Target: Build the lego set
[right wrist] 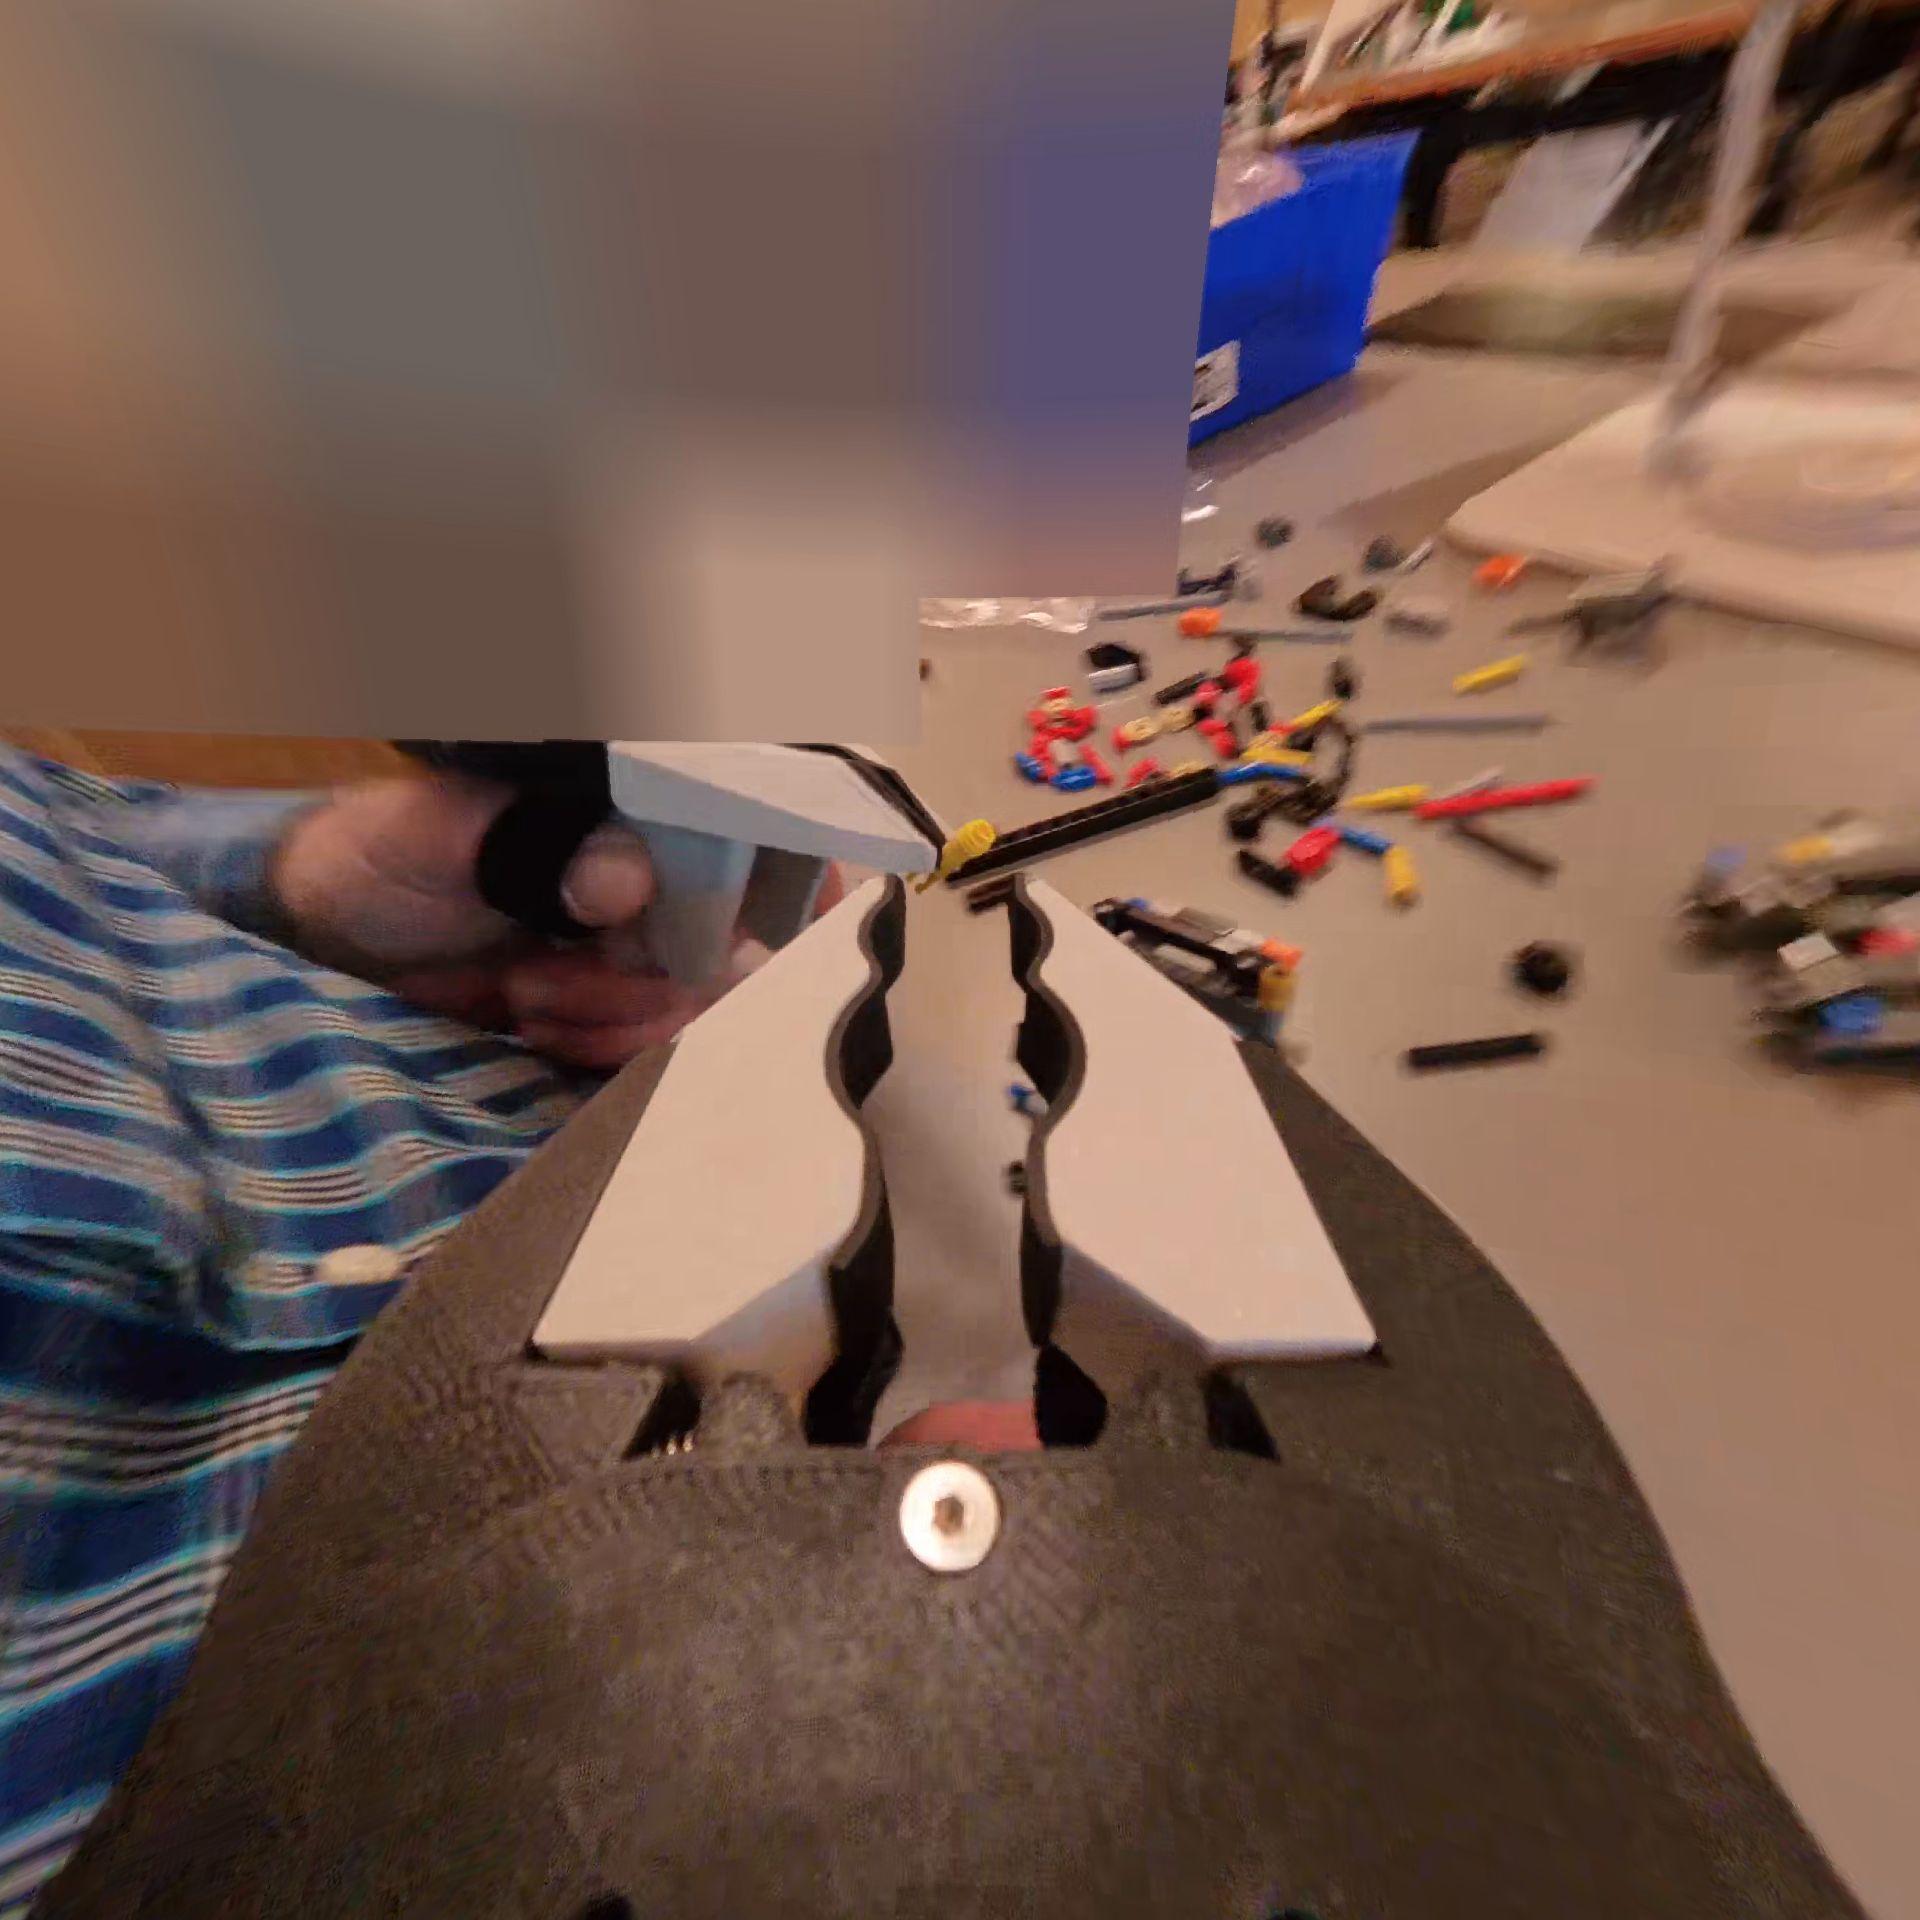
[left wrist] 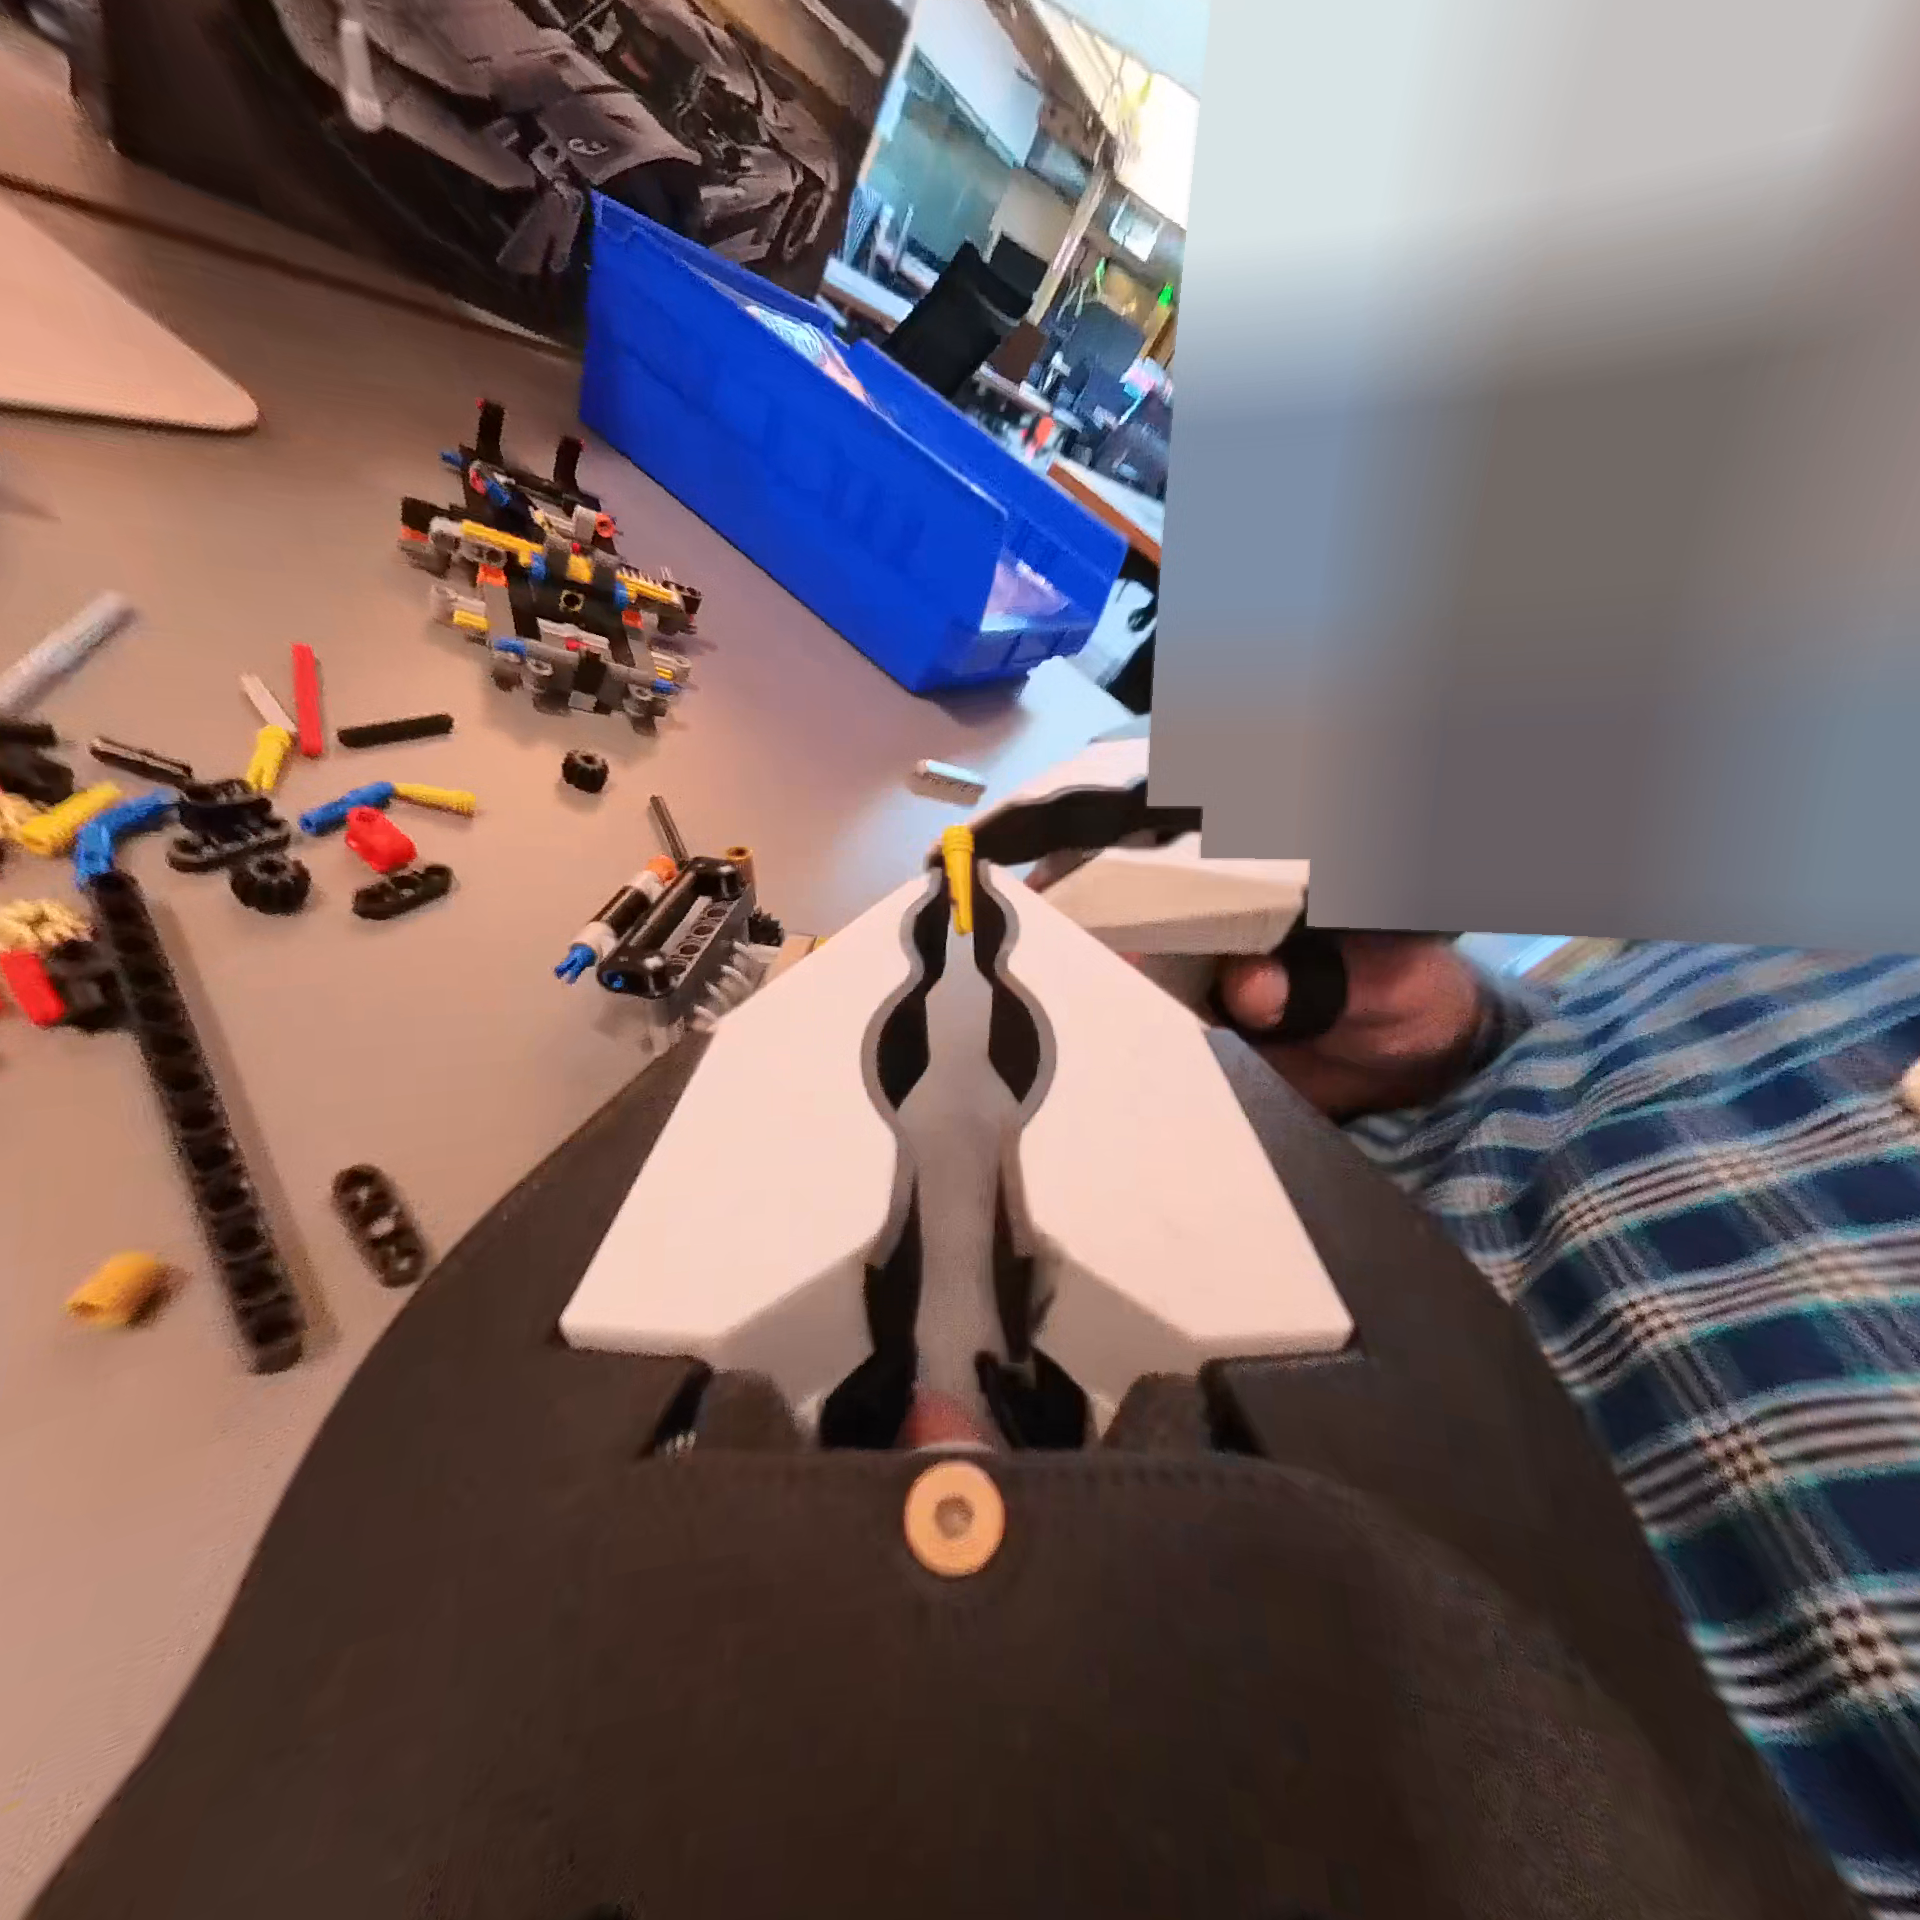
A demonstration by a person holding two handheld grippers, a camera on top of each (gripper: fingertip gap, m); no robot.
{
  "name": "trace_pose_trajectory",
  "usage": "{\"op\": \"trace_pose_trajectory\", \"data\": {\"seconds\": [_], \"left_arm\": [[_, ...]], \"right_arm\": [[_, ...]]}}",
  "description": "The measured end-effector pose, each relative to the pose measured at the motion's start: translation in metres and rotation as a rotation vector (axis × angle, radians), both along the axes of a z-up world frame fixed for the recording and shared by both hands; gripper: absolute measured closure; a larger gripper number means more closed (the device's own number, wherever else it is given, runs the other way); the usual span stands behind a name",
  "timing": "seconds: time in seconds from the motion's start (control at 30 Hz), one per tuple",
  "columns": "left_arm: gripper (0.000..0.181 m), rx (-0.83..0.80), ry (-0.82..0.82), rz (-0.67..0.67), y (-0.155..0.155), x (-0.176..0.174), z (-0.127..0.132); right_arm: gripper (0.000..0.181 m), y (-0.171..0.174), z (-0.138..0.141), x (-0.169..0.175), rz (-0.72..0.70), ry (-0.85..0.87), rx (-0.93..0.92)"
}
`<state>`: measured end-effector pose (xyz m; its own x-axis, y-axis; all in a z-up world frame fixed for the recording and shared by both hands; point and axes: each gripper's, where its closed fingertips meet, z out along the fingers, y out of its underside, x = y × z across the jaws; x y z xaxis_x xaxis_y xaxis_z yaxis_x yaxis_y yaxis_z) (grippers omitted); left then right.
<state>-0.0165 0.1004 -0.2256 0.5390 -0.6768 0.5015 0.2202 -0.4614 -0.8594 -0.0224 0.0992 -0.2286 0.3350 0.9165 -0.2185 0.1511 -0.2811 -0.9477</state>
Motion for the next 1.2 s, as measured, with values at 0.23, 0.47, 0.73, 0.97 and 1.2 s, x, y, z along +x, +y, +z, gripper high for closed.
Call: {"op": "trace_pose_trajectory", "data": {"seconds": [0.23,0.47,0.73,0.97,1.2], "left_arm": [[0.18,-0.187,-0.349,-0.007,0.013,-0.001,0.016],[0.18,-0.263,-0.479,-0.028,0.016,0.001,0.02],[0.179,-0.282,-0.479,-0.047,0.015,0.002,0.016],[0.178,-0.249,-0.364,-0.044,0.013,0.001,0.013],[0.179,-0.362,-0.531,-0.117,0.011,0.004,0.018]], "right_arm": [[0.165,0.01,0.013,-0.008,-0.141,-0.179,0.409],[0.173,0.018,0.019,-0.006,-0.195,-0.266,0.596],[0.18,0.016,0.013,-0.003,-0.122,-0.3,0.584],[0.181,0.011,0.008,-0.001,-0.036,-0.352,0.626],[0.178,0.009,0.017,0.0,-0.034,-0.229,0.551]]}}
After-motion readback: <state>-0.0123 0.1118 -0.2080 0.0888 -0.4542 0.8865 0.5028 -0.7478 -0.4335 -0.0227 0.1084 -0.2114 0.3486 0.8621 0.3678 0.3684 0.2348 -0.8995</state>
